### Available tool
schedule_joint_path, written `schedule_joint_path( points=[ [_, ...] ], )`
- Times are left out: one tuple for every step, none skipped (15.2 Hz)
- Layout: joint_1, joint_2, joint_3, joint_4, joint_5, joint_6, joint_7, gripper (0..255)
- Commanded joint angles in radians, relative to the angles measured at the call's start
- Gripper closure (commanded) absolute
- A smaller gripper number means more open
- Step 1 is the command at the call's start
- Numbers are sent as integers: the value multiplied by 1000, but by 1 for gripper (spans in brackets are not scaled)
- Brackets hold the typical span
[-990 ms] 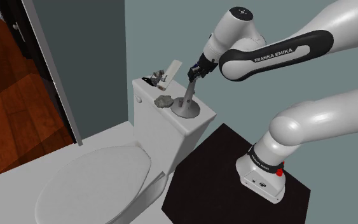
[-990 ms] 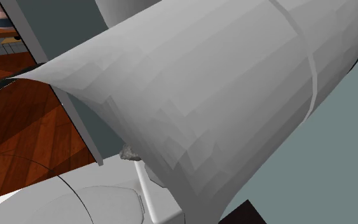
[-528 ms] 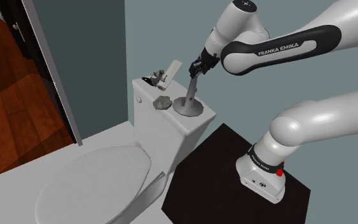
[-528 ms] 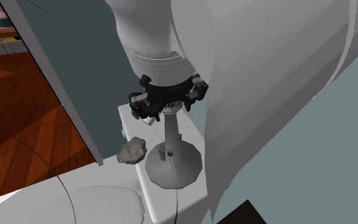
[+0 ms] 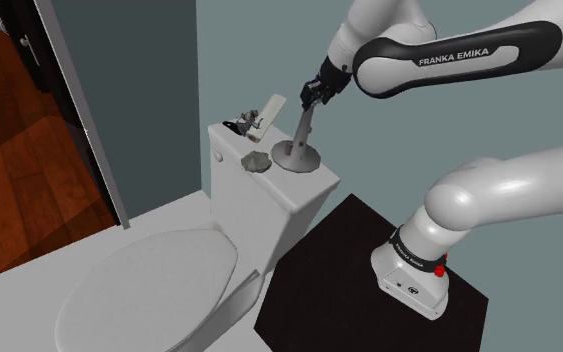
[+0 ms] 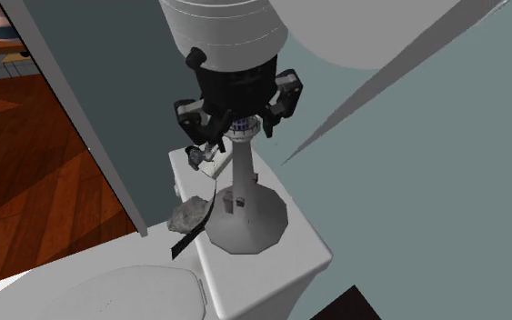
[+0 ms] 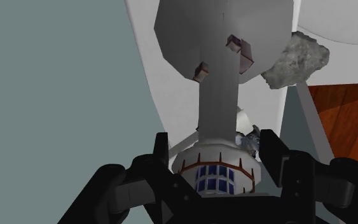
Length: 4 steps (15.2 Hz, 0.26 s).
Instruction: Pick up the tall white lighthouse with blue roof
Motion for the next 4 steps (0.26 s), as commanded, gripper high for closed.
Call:
schedule_joint_path(
  points=[
    [4, -13, -6, 19, 4, -31, -9, 255],
    [5, -17, -9, 30, 6, -45, -13, 255],
    [5, -17, -9, 32, 6, -48, -14, 255],
    [6, -17, -9, 31, 6, -48, -14, 255]
  ],
)
